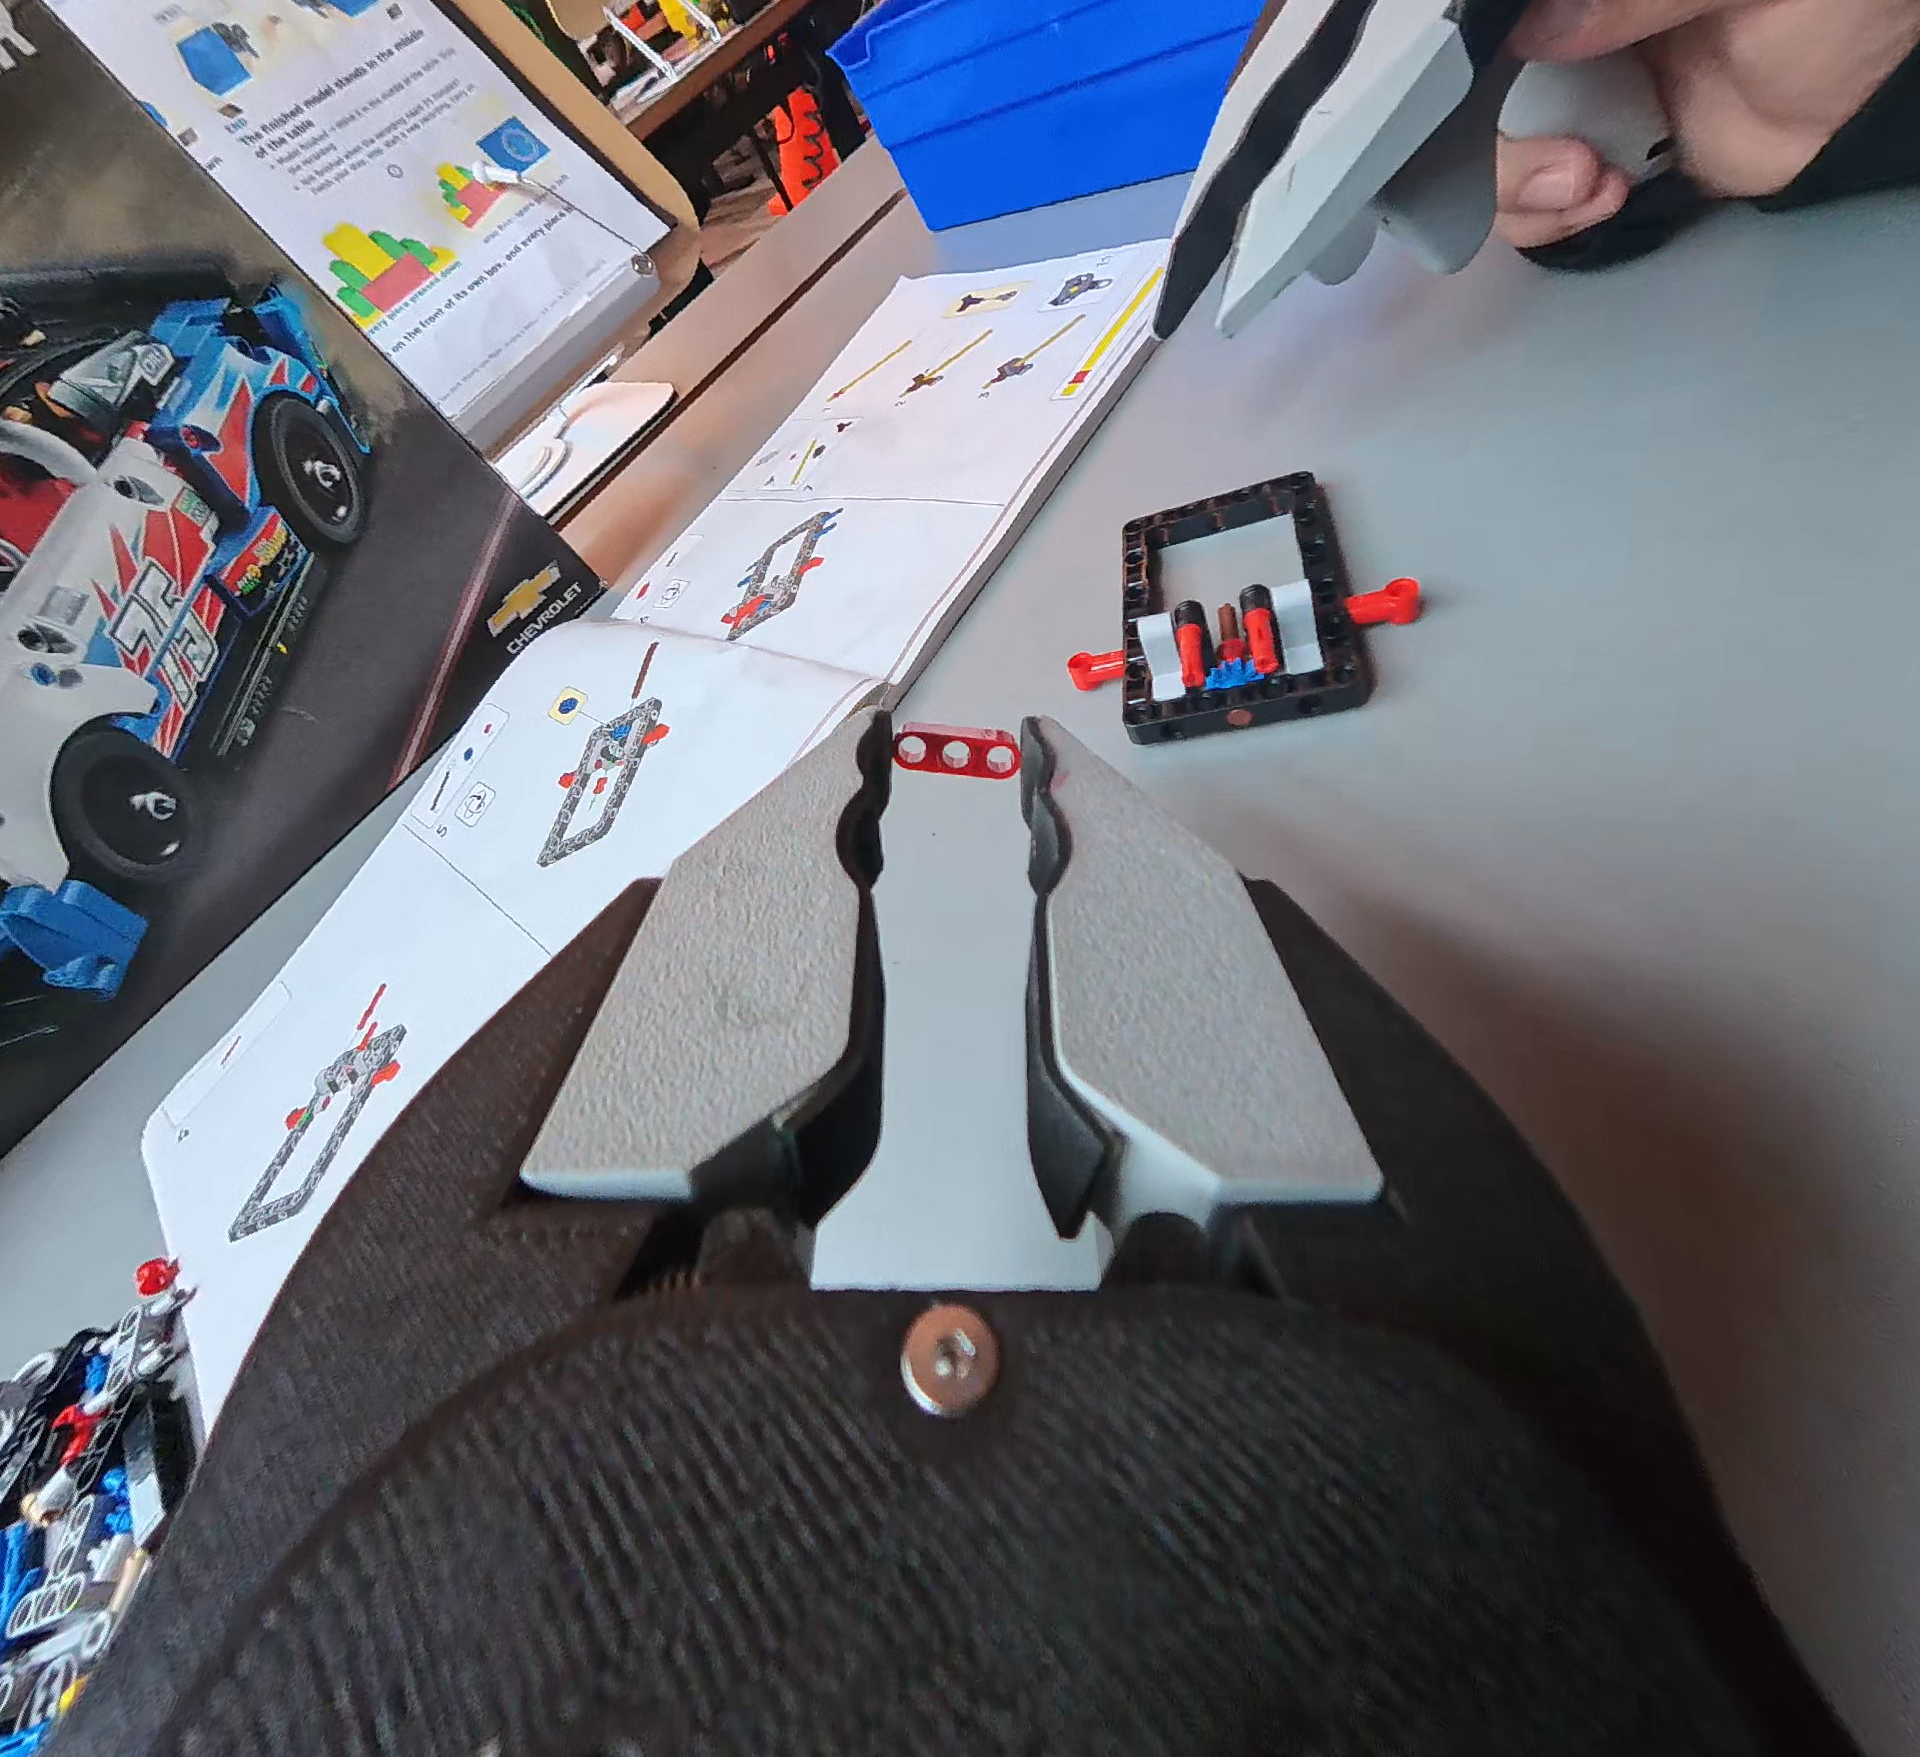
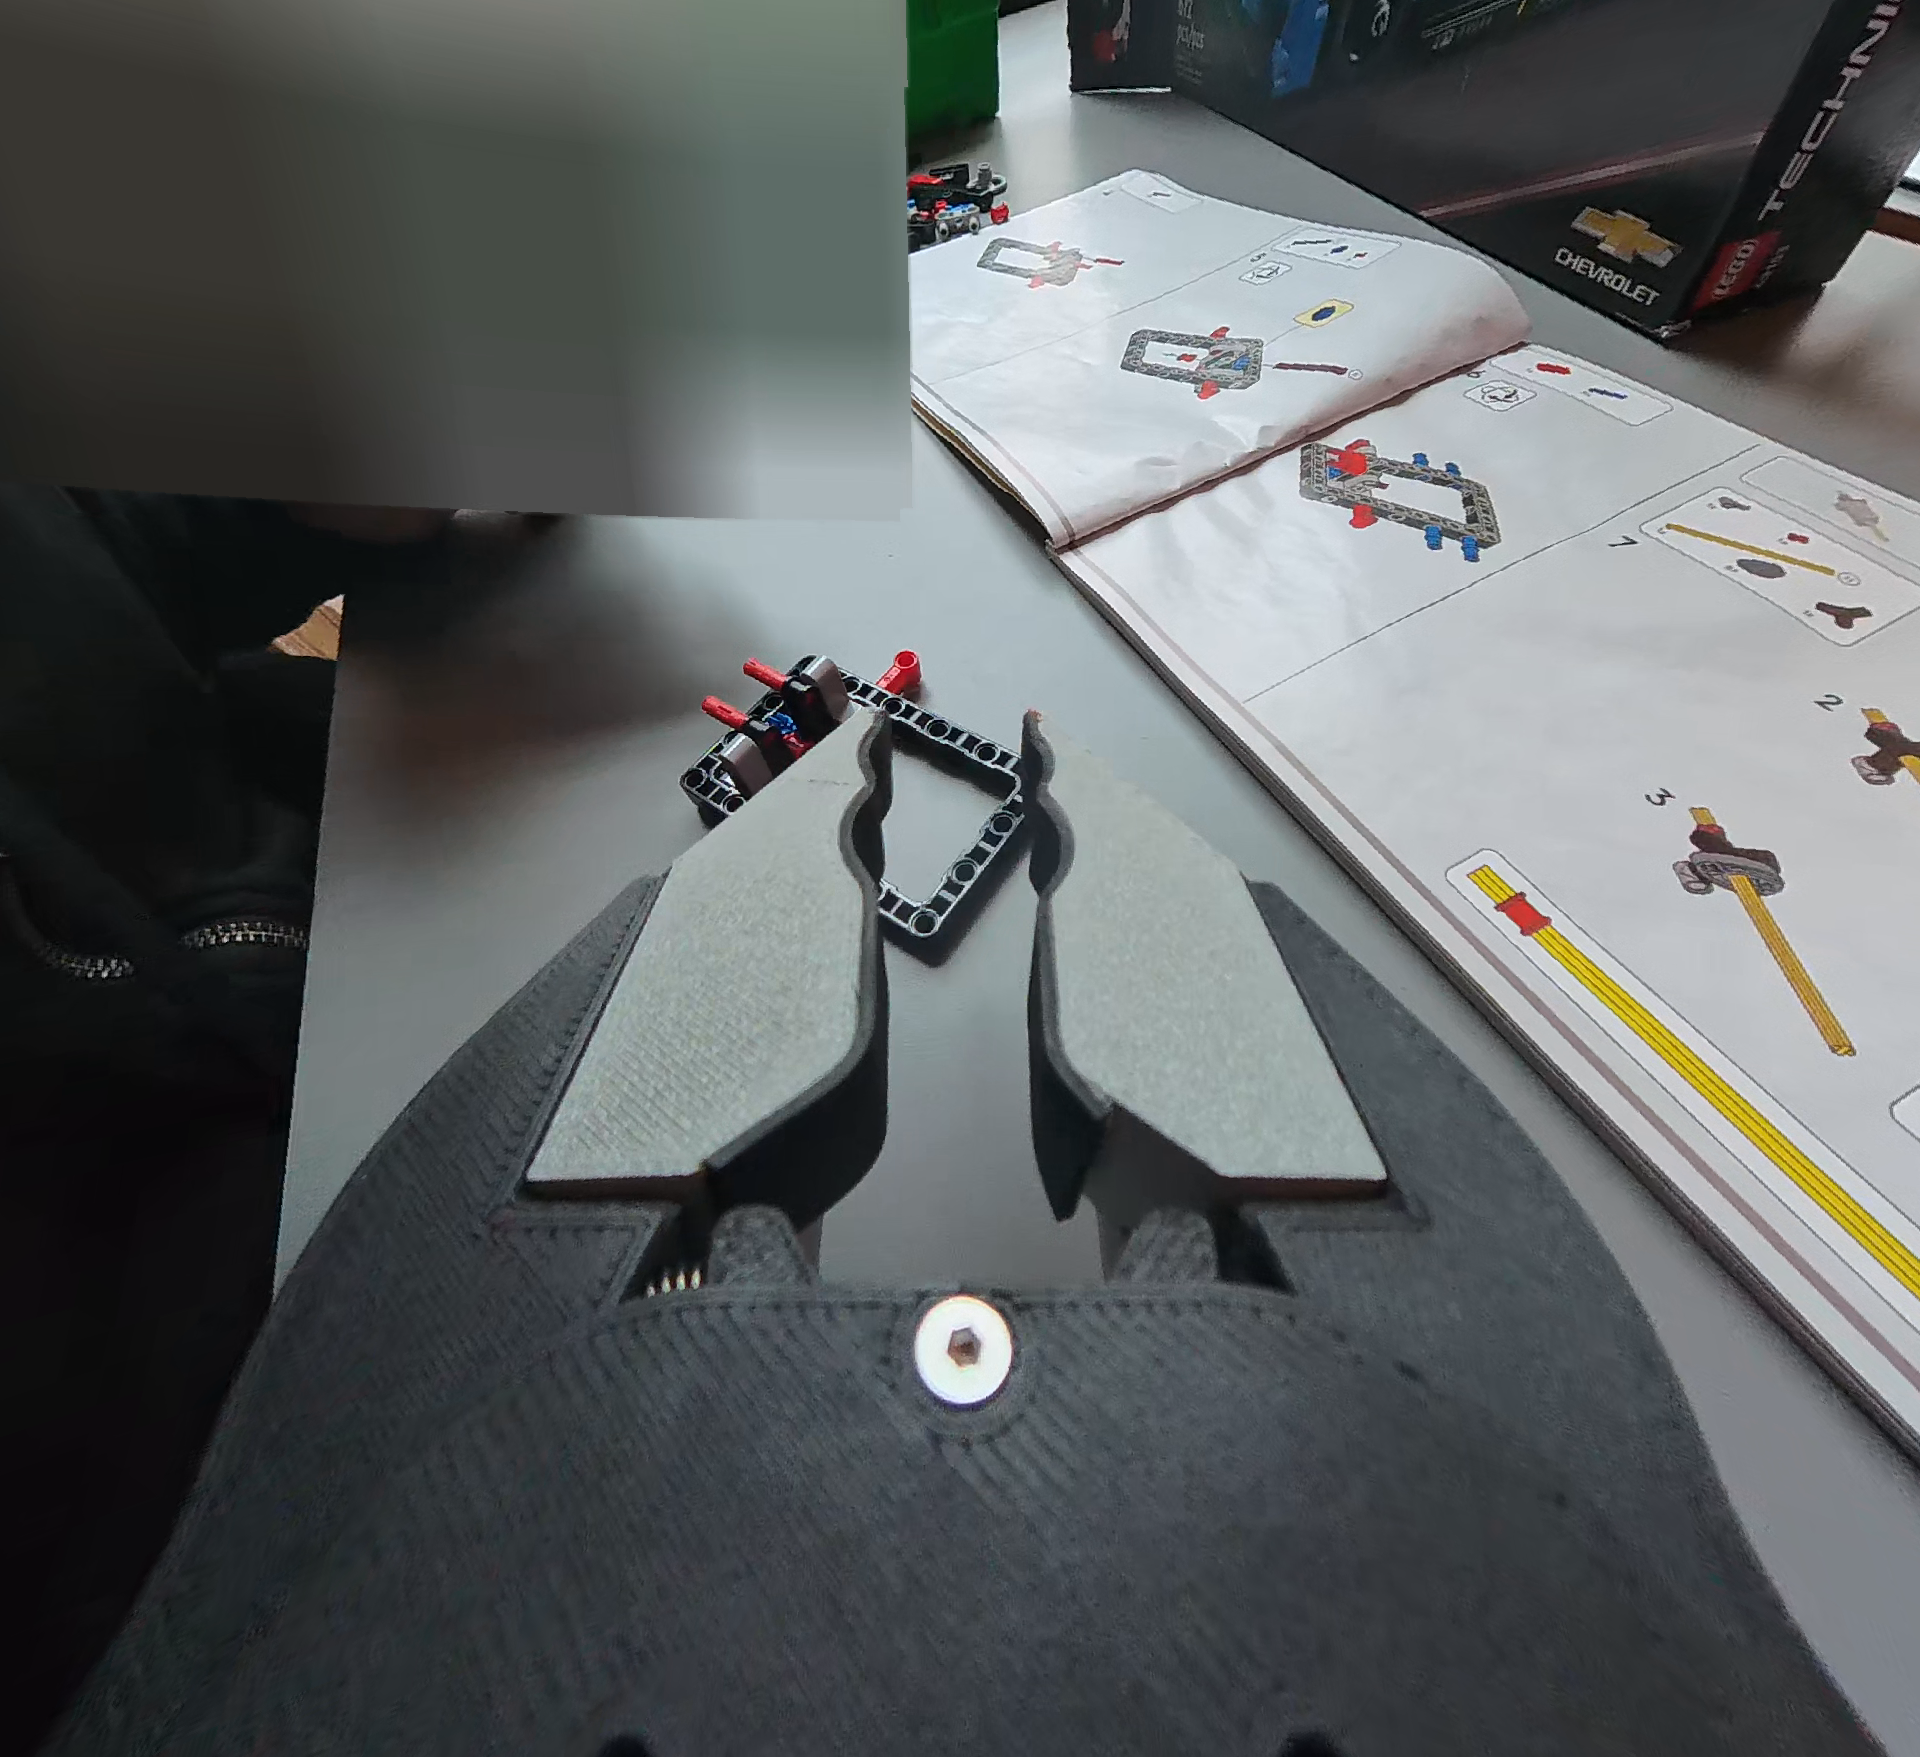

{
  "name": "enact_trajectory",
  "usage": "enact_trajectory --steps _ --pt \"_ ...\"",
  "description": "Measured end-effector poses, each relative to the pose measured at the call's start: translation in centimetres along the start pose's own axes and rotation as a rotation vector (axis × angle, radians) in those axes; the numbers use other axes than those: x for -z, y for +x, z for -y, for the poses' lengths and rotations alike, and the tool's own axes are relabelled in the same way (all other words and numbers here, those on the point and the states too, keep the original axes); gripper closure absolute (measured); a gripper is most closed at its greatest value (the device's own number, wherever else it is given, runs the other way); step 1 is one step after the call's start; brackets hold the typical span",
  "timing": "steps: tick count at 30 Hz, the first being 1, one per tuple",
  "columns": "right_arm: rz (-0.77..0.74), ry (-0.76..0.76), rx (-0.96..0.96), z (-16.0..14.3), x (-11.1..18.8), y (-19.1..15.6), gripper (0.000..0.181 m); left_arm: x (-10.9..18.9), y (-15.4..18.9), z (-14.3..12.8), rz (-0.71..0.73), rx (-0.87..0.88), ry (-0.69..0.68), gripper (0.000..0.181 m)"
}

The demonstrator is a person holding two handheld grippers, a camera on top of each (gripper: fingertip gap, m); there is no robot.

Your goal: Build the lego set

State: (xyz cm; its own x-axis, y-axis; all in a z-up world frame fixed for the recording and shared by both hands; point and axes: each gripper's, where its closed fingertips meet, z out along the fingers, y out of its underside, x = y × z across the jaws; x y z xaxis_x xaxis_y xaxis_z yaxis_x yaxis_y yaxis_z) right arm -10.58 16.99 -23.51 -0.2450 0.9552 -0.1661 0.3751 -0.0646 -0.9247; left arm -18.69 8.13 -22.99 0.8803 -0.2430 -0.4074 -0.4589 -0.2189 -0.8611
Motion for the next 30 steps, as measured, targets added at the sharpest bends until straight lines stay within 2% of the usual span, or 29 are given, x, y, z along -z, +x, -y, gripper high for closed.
enact_trajectory --steps 30 --pt "-0.068 0.011 0.035 0.14 0.70 0.84 0.162 0.42 0.39 0.73 -0.002 -0.027 0.047 0.158"
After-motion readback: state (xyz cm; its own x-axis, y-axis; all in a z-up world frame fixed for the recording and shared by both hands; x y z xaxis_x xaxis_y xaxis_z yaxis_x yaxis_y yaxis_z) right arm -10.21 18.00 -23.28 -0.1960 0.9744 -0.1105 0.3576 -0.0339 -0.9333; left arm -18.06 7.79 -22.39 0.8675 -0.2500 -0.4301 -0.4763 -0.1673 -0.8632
